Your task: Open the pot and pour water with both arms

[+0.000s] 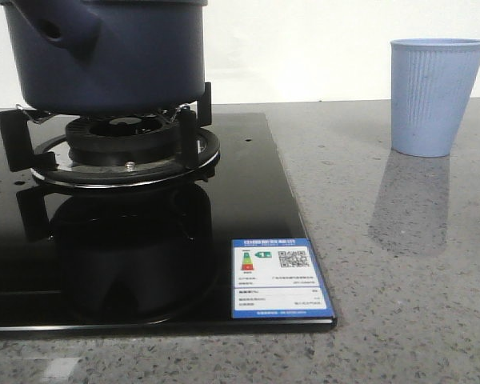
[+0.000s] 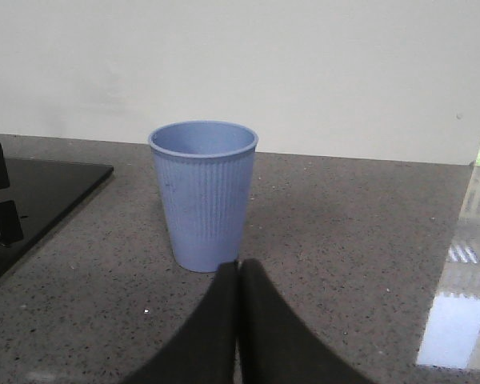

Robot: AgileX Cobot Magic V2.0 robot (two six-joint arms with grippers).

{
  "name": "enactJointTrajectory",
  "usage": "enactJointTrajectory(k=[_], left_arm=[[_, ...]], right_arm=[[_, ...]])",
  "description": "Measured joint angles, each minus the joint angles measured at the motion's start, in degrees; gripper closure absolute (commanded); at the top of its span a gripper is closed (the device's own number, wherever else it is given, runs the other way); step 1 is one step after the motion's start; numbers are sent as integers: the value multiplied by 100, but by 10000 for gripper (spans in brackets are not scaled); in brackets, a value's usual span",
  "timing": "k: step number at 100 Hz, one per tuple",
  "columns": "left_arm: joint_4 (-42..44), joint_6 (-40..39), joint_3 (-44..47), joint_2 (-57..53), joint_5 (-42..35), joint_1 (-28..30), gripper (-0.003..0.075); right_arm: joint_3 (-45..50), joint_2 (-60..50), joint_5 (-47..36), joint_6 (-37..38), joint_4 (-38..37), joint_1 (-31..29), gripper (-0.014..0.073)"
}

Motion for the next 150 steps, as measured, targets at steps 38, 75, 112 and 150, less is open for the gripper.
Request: enactJointTrajectory(k=[38, 75, 112, 150], left_arm=[[0, 0, 0, 0, 0, 0, 739], [0, 0, 0, 0, 0, 0, 739], [0, 0, 0, 0, 18, 0, 739], [0, 0, 0, 0, 18, 0, 739]], right_arm=[[465, -119, 346, -2816, 3500, 0, 660], [959, -1840, 625, -5126, 5286, 0, 660], [959, -2008, 1604, -5139, 5393, 0, 660], [959, -2008, 1639, -5139, 5393, 0, 660]])
